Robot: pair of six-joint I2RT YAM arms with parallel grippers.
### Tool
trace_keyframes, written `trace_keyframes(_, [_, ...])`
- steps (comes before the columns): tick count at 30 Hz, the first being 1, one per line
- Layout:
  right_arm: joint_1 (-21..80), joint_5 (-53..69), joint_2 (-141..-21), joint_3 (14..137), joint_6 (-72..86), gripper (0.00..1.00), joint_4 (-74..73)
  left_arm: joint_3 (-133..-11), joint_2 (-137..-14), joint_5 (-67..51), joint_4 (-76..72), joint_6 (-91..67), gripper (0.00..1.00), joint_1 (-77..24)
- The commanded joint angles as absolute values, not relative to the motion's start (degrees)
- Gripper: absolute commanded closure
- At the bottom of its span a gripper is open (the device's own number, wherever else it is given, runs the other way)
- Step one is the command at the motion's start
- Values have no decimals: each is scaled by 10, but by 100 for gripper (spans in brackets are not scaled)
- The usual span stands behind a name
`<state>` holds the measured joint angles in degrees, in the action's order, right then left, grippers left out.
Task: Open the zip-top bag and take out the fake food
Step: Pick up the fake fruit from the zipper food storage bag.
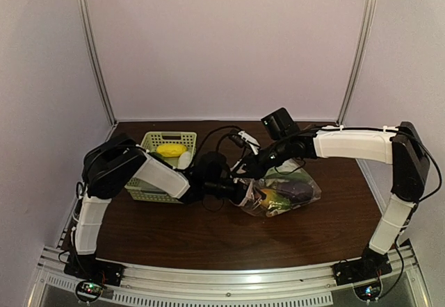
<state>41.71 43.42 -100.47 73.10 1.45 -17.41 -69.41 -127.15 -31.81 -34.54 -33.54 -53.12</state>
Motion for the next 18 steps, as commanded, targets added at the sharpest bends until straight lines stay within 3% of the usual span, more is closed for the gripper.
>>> trace_keyframes(1, [423,440,-1008,751,8,100,-147,-723,-1311,-350,-359,-330,30,-540])
trace_keyframes(9, [423,443,-1016,753,-9,100,-149,-740,-1362,-382,-436,-400,26,-541])
trace_keyframes(18, [423,443,-1018,755,-10,100,-151,-745,-1375,-380,-503,-471,53,-540])
